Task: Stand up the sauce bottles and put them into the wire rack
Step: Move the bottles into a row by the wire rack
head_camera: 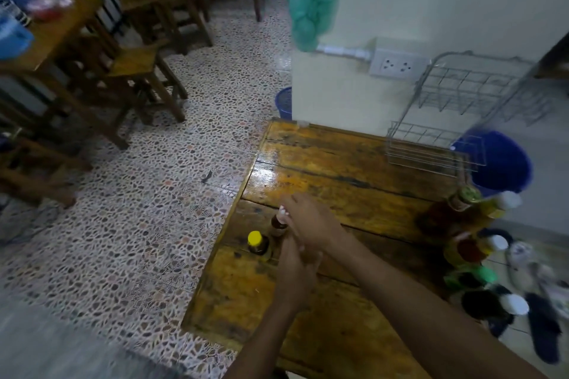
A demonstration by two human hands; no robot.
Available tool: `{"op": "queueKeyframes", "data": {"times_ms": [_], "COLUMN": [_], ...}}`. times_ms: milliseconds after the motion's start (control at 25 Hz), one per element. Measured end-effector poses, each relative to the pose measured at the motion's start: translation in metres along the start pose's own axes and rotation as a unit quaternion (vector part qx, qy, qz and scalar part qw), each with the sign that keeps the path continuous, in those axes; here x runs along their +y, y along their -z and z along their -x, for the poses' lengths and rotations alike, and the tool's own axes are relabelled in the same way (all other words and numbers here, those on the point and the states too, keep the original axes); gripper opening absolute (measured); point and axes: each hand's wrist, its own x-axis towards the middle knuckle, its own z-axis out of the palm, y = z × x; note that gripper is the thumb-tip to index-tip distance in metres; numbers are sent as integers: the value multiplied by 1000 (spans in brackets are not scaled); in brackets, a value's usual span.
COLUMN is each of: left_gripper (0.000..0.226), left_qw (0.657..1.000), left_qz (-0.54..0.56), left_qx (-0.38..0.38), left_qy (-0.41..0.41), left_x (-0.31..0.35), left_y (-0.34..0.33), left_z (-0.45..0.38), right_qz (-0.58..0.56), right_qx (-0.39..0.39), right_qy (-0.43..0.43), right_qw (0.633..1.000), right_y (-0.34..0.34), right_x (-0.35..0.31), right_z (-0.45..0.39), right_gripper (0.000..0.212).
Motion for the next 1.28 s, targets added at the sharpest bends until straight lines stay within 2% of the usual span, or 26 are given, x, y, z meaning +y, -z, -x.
{"op": "queueKeyframes", "data": {"times_ms": [80, 160, 240, 280, 320, 400, 520, 640, 760, 920, 1000, 1080, 1160, 1240, 1280], "left_gripper": [34, 31, 29, 35, 47, 56, 42, 20, 21, 14, 7, 17, 20, 9, 8], "left_qw": [999, 993, 986, 983, 984, 995, 994, 961, 927, 917, 918, 912, 906, 910, 907], "left_qz": [-23, -62, -93, -111, -117, -74, 23, 32, -41, -94, -149, -214, -254, -225, -198], "left_qx": [32, 103, 135, 135, 114, 60, -71, -261, -348, -358, -338, -312, -298, -313, -346], "left_qy": [-33, -12, 29, 52, 67, 17, -82, -85, -132, -150, -147, -155, -161, -152, -135], "left_x": [-5, 2, 13, 22, 26, 28, 30, 41, 46, 39, 32, 24, 19, 21, 28], "left_y": [-6, -15, -27, -31, -38, -51, -60, -57, -55, -64, -69, -73, -79, -80, -77], "left_z": [-4, -13, -21, -27, -34, -46, -52, -56, -55, -47, -45, -41, -36, -32, -32], "right_qz": [-8, -9, 2, 11, 19, 20, 29, 88, 193, 252, 229, 179, 180, 164, 159], "right_qx": [26, 66, 79, 82, 88, 94, 112, 120, 107, 96, 62, 3, -43, -14, 21], "right_qy": [-46, -83, -120, -134, -149, -177, -191, -179, -164, -195, -245, -307, -334, -347, -336], "right_qw": [999, 994, 990, 987, 985, 979, 975, 973, 961, 943, 940, 935, 924, 923, 928], "right_y": [5, 16, 28, 34, 40, 53, 65, 69, 60, 47, 37, 26, 18, 19, 22], "right_x": [6, 8, 9, 12, 14, 17, 20, 31, 49, 55, 54, 51, 51, 51, 50], "right_z": [17, 35, 51, 59, 68, 86, 112, 132, 149, 161, 166, 172, 176, 175, 175], "right_gripper": [20, 20, 23, 24, 23, 23, 25, 27, 23, 26, 28, 26, 21, 27, 35]}}
